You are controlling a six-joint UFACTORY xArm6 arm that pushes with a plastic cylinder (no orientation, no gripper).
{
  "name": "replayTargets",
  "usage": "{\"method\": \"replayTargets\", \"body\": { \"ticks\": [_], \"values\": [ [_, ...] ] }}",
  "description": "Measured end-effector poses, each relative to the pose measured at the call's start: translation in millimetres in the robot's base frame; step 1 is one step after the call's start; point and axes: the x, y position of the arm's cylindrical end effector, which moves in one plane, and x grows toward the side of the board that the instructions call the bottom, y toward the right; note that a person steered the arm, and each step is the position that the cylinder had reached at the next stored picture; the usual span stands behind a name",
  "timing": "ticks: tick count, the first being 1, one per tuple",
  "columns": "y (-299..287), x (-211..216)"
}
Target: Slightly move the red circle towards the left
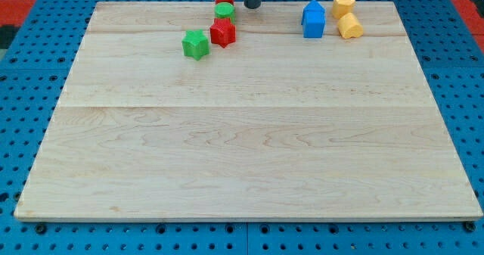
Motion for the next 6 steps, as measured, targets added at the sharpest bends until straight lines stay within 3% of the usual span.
{"method": "replayTargets", "body": {
  "ticks": [1, 2, 3, 5, 6],
  "values": [
    [-4, 2],
    [-64, 4],
    [-89, 18],
    [-33, 1],
    [-92, 0]
  ]
}}
